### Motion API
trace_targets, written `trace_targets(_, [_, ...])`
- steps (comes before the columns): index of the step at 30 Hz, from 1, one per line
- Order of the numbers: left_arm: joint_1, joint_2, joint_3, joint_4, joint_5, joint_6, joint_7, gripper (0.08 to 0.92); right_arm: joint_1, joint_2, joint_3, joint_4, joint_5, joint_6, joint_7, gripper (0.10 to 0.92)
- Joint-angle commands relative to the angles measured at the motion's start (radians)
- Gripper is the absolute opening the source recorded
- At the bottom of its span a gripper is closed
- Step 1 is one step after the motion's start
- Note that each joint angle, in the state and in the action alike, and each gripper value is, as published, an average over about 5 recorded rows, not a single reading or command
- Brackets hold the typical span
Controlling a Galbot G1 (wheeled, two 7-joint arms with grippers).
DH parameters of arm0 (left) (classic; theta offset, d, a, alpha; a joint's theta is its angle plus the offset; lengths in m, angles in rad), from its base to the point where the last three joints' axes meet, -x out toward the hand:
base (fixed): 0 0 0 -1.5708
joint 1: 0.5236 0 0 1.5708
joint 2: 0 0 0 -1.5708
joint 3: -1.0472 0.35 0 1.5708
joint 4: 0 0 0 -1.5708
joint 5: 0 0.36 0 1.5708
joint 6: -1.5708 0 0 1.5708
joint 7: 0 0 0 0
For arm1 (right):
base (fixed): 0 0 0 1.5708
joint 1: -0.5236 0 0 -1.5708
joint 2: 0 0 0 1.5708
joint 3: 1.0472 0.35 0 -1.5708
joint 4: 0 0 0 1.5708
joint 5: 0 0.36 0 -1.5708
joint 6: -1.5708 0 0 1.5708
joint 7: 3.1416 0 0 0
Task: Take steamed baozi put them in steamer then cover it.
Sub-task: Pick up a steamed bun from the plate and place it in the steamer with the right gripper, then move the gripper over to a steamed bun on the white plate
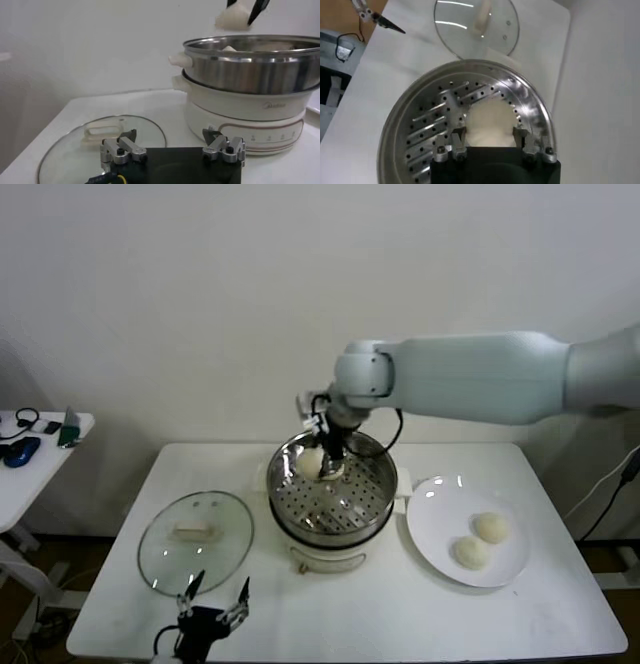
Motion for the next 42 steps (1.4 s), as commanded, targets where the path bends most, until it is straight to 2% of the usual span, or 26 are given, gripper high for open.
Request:
trace_targets(1, [-0.003, -0.001, 0.000, 0.008, 0.000, -0.001, 0.001, 0.823, -0.154, 0.073, 0.024, -0.057, -0.040, -0.043, 0.055, 0.645])
trace_targets(11, [-0.002, 0.000, 0.005, 0.009, 0.003, -0.004, 0.001, 0.823, -0.198, 0.081, 0.027, -0.109, -0.080, -0.052, 0.089, 0.648])
trace_targets(13, [0.000, 0.000, 0.007, 0.008, 0.005, -0.005, 0.001, 0.823, -0.197, 0.077, 0.032, -0.108, -0.081, -0.051, 0.093, 0.671])
trace_targets(17, [0.005, 0.000, 0.008, 0.003, 0.006, -0.006, 0.001, 0.823, -0.161, 0.050, 0.047, -0.079, -0.070, -0.031, 0.082, 0.766])
trace_targets(21, [0.011, 0.002, 0.009, -0.006, 0.009, -0.005, 0.001, 0.823, 0.011, -0.012, -0.019, -0.046, -0.018, 0.071, -0.013, 0.818])
trace_targets(26, [0.017, 0.004, 0.010, -0.017, 0.012, -0.006, 0.002, 0.823, 0.239, -0.167, -0.140, -0.026, 0.037, 0.203, -0.207, 0.822])
trace_targets(30, [0.016, 0.005, 0.009, -0.018, 0.011, -0.006, 0.002, 0.823, 0.349, -0.336, -0.256, 0.048, 0.000, 0.248, -0.292, 0.823])
trace_targets(36, [0.004, 0.005, 0.010, -0.015, 0.008, -0.001, 0.002, 0.823, 0.368, -0.592, -0.439, 0.153, -0.203, 0.289, -0.301, 0.823])
trace_targets(42, [-0.004, -0.004, 0.008, -0.015, 0.008, 0.006, 0.005, 0.823, 0.197, -0.719, -0.411, 0.189, -0.339, 0.269, -0.243, 0.823])
